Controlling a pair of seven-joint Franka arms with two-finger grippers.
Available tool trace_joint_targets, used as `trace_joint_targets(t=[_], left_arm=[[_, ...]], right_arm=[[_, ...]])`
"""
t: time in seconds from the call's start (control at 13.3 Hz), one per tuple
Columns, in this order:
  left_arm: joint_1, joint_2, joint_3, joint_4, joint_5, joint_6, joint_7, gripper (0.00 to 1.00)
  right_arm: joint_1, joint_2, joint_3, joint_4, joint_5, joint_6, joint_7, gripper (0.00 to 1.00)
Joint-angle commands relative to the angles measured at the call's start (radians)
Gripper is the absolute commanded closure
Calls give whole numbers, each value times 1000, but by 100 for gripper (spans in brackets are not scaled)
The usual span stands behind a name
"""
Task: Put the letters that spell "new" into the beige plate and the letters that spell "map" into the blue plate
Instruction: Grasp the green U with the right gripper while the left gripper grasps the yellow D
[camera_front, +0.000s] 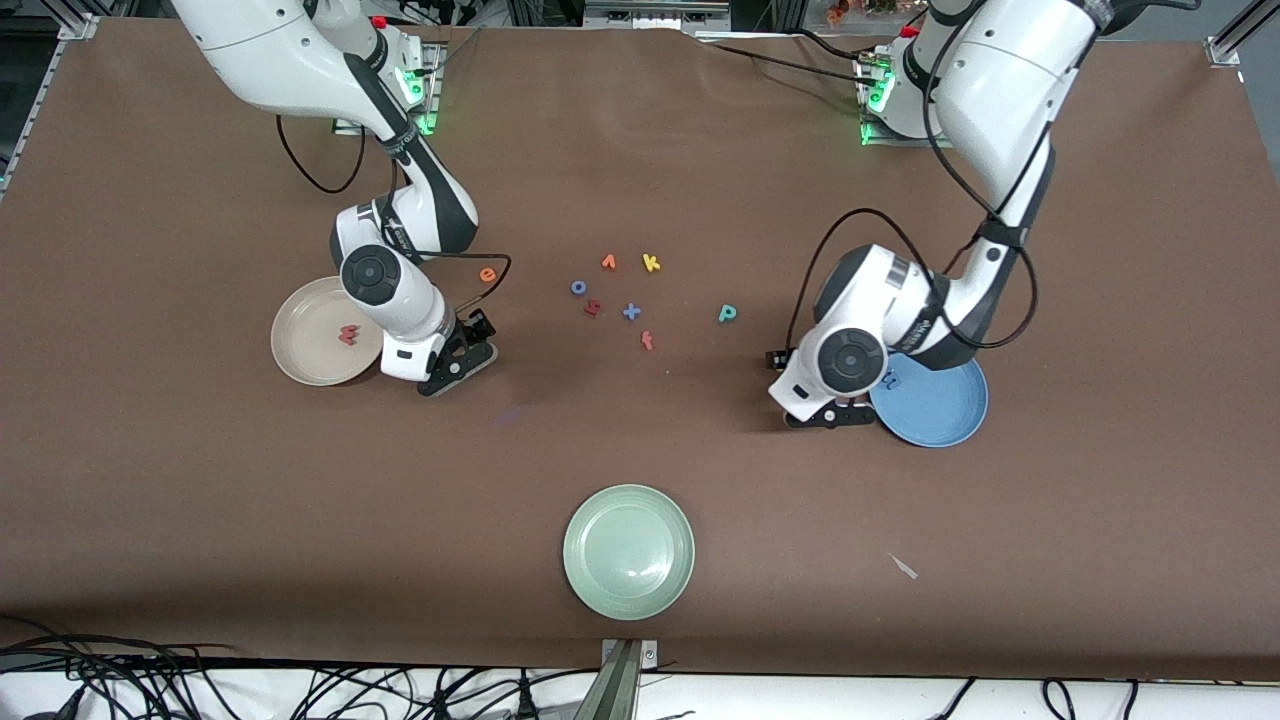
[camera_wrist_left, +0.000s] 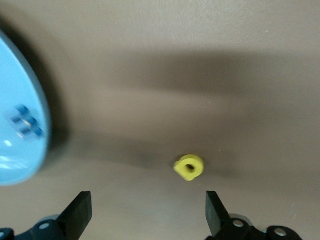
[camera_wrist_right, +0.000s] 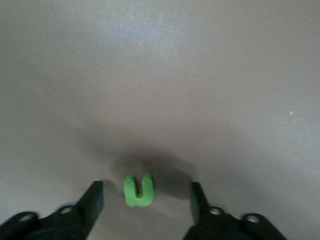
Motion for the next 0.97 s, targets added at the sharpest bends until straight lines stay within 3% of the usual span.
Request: trace_joint_targets(t=[0.0, 0.15, 0.45, 0.6, 0.75, 0.9], left_arm=[[-6, 29, -1, -11, -18, 63, -122, 0], [11, 29, -1, -14, -98, 84, -124, 0], [14, 22, -1, -95, -111, 205, -124, 4], [14, 20, -1, -102, -112, 212, -124, 12], [14, 17, -1, -102, -112, 212, -124, 49], [15, 15, -1, -102, -112, 212, -124, 75]], right_arm=[[5, -1, -1, -16, 8, 28, 1, 50], [7, -3, 1, -15, 8, 27, -5, 73], [7, -12, 1, -7, 6, 19, -27, 95], [2, -55, -13, 31, 7, -104, -76, 96], [-6, -120, -80, 40, 9, -244, -186, 96], [-6, -182, -160, -11, 9, -276, -307, 96]])
